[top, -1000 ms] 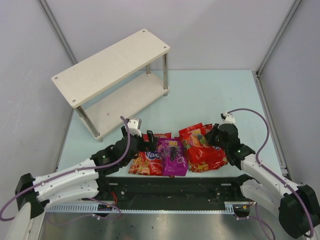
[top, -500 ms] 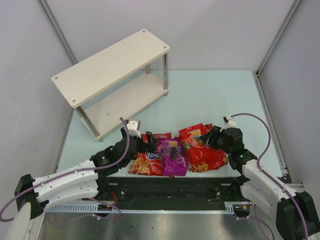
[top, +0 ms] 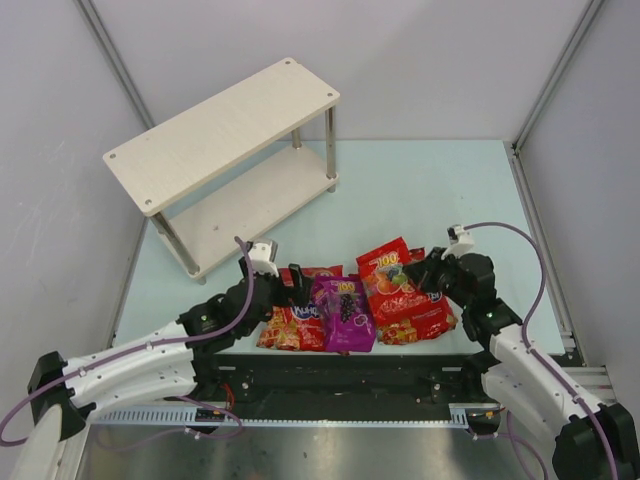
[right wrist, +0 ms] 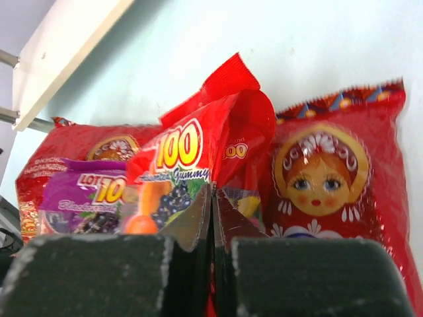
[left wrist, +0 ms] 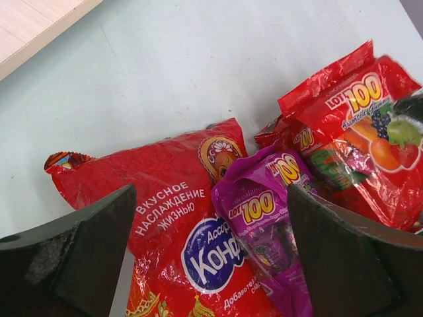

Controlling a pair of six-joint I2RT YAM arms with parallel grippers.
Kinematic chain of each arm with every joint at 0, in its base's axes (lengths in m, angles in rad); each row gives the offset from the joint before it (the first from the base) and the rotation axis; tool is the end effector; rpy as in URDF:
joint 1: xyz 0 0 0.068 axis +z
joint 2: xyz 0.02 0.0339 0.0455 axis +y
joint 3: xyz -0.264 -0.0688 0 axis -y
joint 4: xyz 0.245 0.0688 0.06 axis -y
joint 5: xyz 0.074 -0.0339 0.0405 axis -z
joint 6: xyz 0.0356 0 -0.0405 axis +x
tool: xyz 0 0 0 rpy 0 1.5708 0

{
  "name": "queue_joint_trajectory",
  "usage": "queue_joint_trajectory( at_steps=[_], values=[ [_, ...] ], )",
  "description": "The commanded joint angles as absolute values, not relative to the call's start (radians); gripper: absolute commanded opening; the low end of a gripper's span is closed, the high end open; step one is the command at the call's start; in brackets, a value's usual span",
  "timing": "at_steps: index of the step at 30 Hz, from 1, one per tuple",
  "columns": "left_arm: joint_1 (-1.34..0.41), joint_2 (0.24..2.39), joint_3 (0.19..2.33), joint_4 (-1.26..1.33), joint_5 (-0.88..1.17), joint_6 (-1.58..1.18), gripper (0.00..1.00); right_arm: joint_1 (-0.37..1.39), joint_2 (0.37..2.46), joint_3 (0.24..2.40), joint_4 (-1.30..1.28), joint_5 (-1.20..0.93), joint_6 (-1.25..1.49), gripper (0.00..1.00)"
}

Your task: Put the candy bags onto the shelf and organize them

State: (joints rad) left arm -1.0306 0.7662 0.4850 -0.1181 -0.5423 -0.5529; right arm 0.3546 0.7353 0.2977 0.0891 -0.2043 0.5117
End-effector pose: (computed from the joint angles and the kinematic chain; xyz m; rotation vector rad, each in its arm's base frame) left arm 0.1073 -0.1433 0.2456 0.1099 1.9433 -0.5297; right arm 0.1605 0.0671 0.2039 0.0136 1.9901 0.7684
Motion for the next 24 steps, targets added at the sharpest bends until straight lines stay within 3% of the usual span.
queue_joint_trajectory(
  at_steps=[1, 12, 18, 24],
  values=[
    [-1.037, 0.733, 0.469, -0.120, -0.549, -0.587, 1.00, 0.341, 0.722, 0.451, 0.165, -0.224, 0.436, 0.00],
    [-1.037, 0.634, 0.451, -0.186, -0.560, -0.618, 1.00, 0.339, 0.958, 0.767, 0.327, -0.296, 0.307, 0.00],
    [-1.037, 0.603, 0.443, -0.239, -0.569, -0.637, 1.00, 0.363, 1.164, 1.089, 0.397, -0.370, 0.310, 0.00],
    [-1.037, 0.531, 0.431, -0.288, -0.581, -0.660, 1.00, 0.489, 1.379, 1.501, 0.312, -0.361, 0.240, 0.00]
  ],
)
